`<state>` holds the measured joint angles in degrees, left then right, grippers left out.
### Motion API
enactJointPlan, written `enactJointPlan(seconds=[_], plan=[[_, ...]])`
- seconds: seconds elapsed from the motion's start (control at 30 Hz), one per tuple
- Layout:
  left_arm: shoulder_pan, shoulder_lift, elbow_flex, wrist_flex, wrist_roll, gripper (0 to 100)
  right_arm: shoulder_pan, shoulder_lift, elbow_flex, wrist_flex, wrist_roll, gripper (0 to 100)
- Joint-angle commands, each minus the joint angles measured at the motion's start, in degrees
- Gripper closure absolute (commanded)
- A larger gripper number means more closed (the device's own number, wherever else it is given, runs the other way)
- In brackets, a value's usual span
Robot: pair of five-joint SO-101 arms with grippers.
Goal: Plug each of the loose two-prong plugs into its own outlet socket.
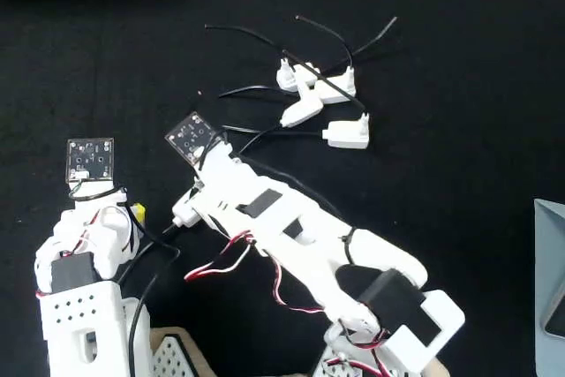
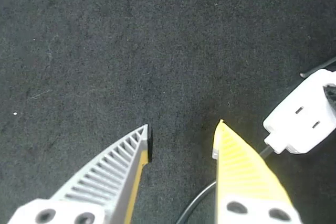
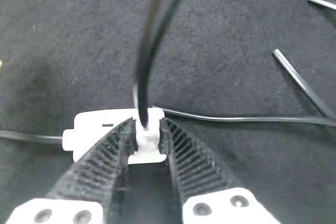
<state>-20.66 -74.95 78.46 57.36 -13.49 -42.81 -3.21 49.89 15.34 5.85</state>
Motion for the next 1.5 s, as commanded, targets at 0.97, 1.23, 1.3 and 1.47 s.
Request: enactJointPlan(seconds=[0.97, 1.23, 1.3, 1.47], plan=[[3.2, -0.6, 0.7, -1.0, 0.6, 79, 25.1, -14.0, -1.4, 6.0, 1.3, 82.0], [3.2, -6.9, -5.4, -0.5, 7.7, 81, 24.2, -35.0, 10.2, 6.3, 1.7, 98.2], [3.2, -10.9, -5.8, -0.5, 9.7, 88, 23.8, -40.7, 12.5, 10.2, 1.8, 98.0], [3.3, -22.8, -4.8, 0.3, 9.8, 97, 24.1, -52.8, 15.0, 22.2, 1.8, 98.6]])
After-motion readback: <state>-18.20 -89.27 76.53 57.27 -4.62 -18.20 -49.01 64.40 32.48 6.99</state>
